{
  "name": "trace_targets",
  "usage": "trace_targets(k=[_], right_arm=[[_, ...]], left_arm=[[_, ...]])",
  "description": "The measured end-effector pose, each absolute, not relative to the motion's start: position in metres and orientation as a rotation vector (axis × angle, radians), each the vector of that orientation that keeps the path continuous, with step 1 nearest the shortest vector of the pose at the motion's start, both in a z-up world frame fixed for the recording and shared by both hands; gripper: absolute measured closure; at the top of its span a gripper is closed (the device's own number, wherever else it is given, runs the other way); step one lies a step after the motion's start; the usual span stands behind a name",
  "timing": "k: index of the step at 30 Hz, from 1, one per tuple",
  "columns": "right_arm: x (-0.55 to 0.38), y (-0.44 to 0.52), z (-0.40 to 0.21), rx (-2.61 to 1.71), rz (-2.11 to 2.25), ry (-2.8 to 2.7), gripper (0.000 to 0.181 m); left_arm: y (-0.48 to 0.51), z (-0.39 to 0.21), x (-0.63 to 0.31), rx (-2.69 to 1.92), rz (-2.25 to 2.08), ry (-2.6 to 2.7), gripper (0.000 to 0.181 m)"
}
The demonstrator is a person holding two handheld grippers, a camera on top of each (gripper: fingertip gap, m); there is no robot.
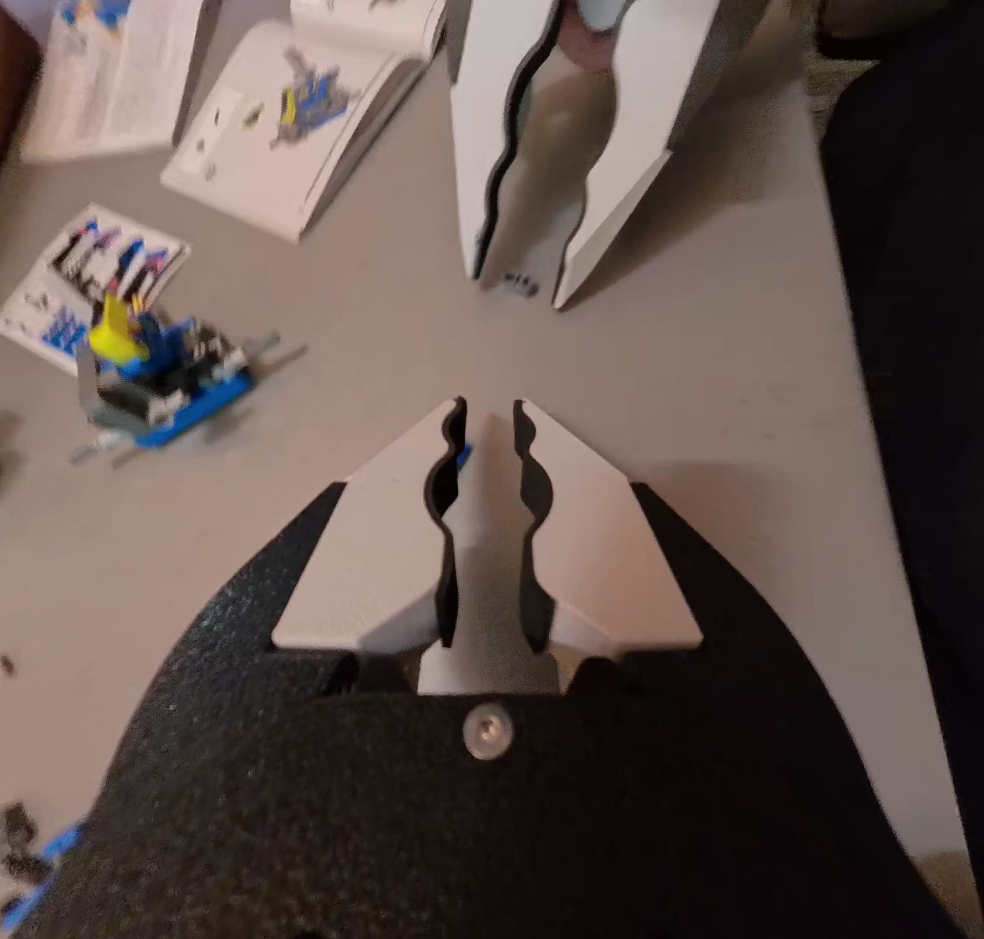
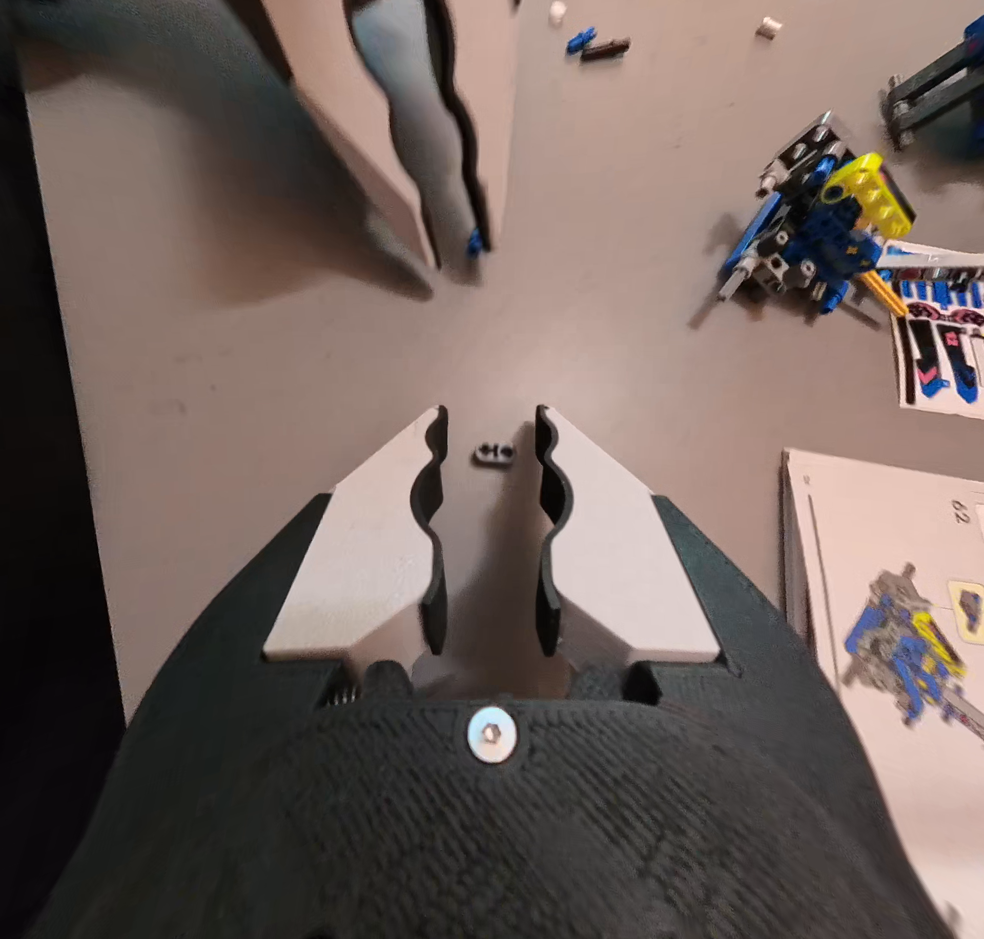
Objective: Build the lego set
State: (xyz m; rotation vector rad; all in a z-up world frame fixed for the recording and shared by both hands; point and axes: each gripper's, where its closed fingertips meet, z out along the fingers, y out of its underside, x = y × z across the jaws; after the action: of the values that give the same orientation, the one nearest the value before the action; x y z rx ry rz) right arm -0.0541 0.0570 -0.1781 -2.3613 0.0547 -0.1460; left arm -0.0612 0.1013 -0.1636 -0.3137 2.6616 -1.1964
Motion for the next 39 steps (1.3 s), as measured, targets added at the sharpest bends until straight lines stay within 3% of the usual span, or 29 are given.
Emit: trace_targets(k=[1,13,19,23,29,32,34,39], right_arm=[[-0.054,0.050,-0.179,-2.388,-0.186,0.027,0.148],[-0.037,0.026,-0.174,-2.274,-0.326,0.093,0.165],[-0.053,0.049,-0.180,-2.262,-0.229,-0.078,0.157],[-0.053,0.060,-0.181,-2.273,-0.213,-0.071,0.169],[-0.050,0.072,-0.179,-2.290,-0.220,0.038,0.155],[-0.047,0.063,-0.163,-2.239,-0.262,0.059,0.154],[-0.040,0.053,-0.153,-2.195,-0.275,0.127,0.156],[-0.025,0.055,-0.114,-1.912,-0.221,0.346,0.154]], left_arm=[[0.093,-0.158,-0.064,-0.262,-1.214,2.659,0.168],[0.044,-0.179,-0.070,-0.440,-1.132,2.815,0.171],[0.094,-0.168,-0.041,-0.653,-1.046,2.624,0.173],[0.122,-0.169,-0.028,-0.674,-0.955,2.614,0.171],[0.118,-0.184,-0.018,-0.470,-0.778,2.723,0.169],[0.109,-0.186,-0.017,-0.464,-0.802,2.747,0.179],[0.099,-0.177,-0.010,-0.578,-0.936,2.672,0.179],[0.055,-0.067,-0.004,-1.036,-2.238,2.012,0.179]])
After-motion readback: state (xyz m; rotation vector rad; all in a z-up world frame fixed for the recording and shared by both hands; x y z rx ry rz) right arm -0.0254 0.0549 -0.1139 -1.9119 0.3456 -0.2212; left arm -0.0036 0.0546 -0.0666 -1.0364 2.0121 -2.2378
